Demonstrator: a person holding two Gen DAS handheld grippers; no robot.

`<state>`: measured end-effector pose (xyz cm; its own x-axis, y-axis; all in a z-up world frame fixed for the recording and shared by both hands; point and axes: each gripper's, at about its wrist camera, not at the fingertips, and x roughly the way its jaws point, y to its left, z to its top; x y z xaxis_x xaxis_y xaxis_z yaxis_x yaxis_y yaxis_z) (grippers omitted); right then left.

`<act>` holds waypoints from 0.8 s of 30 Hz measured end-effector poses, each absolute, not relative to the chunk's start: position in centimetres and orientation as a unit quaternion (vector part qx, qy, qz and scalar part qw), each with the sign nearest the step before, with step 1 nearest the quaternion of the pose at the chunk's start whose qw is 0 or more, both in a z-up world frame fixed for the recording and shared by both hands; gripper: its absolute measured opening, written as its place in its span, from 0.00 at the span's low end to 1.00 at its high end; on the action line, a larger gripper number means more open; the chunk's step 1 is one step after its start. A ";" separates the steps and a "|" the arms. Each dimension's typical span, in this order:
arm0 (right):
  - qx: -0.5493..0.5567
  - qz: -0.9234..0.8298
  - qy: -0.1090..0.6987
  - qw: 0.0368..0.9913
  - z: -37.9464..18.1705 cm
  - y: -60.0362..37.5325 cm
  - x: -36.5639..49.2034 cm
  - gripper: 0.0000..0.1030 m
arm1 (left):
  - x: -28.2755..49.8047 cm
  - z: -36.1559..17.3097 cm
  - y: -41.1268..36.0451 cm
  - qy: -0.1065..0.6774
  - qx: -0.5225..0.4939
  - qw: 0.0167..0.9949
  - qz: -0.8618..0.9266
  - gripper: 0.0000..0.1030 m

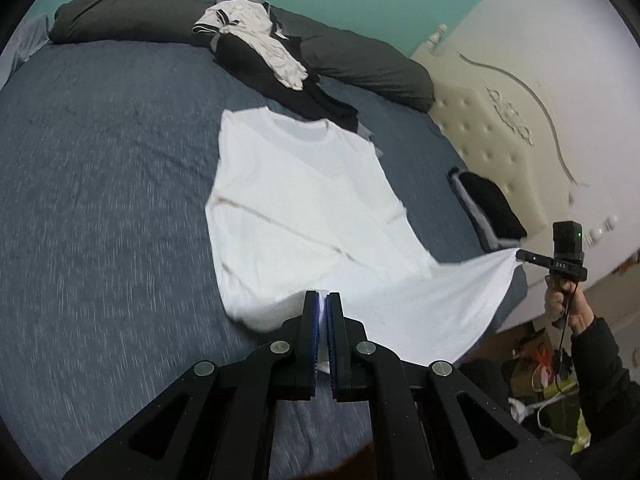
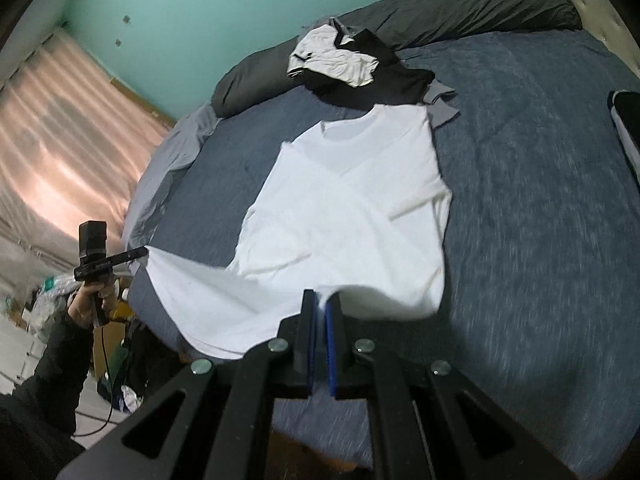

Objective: Fold clothes
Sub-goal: 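Lift the hem with both tools and fold it toward the shirt collar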

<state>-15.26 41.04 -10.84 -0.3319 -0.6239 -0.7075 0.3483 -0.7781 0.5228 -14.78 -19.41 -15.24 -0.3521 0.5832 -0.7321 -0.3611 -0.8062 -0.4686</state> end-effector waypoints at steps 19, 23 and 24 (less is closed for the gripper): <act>0.503 -0.818 -0.175 0.219 -17.4 40.3 -41.7 0.04 | -42.2 -23.7 -18.5 -0.168 -0.518 0.238 0.804 0.04; 0.500 -0.825 -0.175 0.198 -18.3 39.9 -46.7 0.04 | -46.1 -24.9 -18.2 -0.171 -0.516 0.230 0.807 0.04; 0.498 -0.827 -0.172 0.193 -18.5 39.7 -47.9 0.04 | -47.1 -25.2 -18.2 -0.173 -0.516 0.226 0.808 0.04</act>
